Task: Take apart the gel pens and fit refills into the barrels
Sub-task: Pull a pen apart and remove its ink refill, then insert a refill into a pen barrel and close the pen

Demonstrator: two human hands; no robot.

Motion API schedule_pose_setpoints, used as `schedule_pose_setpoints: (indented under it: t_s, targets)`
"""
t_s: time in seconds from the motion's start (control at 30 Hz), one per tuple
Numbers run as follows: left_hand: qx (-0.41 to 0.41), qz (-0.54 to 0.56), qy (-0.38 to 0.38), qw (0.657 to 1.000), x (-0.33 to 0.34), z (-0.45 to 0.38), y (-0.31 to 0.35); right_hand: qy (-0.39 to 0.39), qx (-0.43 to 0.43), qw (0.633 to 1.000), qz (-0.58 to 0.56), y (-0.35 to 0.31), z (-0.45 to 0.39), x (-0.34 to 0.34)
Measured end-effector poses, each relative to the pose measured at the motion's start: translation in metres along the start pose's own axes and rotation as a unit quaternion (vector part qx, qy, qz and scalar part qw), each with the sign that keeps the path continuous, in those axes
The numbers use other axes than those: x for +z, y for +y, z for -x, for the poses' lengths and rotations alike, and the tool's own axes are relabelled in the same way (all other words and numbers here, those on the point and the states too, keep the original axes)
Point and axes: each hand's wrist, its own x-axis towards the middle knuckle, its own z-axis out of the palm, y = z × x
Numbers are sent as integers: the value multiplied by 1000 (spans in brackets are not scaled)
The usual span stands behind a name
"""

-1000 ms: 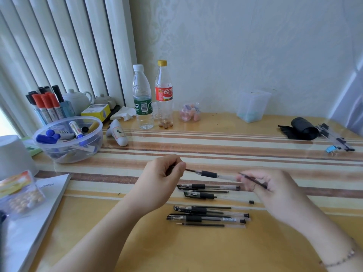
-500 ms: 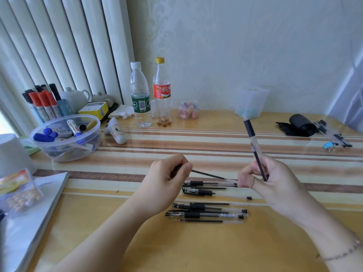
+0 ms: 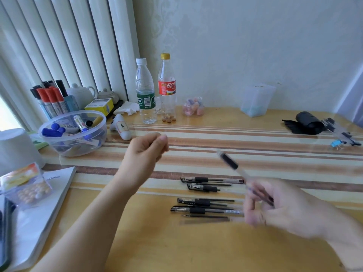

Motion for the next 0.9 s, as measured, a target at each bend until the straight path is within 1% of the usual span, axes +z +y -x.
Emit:
schedule_pose_setpoints:
  t_s: [0.07,0.1,0.17,0.2,0.33,0.4,0.5,0.57,0.6,0.67,0.73,0.77,0.9]
  targets:
    - [-37,23,58,997,-2,-4,-5,-63,29,997,39,-1,1,6]
    - [-48,17,70,996,-1,-4,-7,-75,34,993,81,0,1,10]
    - [-57,-1,71,996,1,-4,-9,-77,35,980,182,-1,0,14]
    - [-57,-8,66,996,2,-3,-8,-75,35,973,215,-3,0,15]
    - [-53,-27,40,997,7,0,-5,-73,36,961,263,-6,2,17]
    - [-53,-27,35,998,9,1,-5,-56,19,968,243,-3,2,16]
    - [-47,-26,24,998,13,4,-2,32,-42,990,133,4,-2,13]
    - [-37,-29,-23,999,21,10,1,97,-62,992,42,7,-5,13]
    - [-35,-28,-60,997,26,14,4,130,-67,989,16,9,-6,14]
    - [-35,-7,-139,990,37,22,10,181,-73,981,-2,12,-8,16]
    - [-33,26,-194,980,47,28,15,190,-74,979,-10,13,-11,19]
    - [-32,44,-202,978,50,30,16,181,-73,981,-11,13,-11,21]
    - [-29,104,-185,977,57,34,23,143,-80,986,8,13,-14,28]
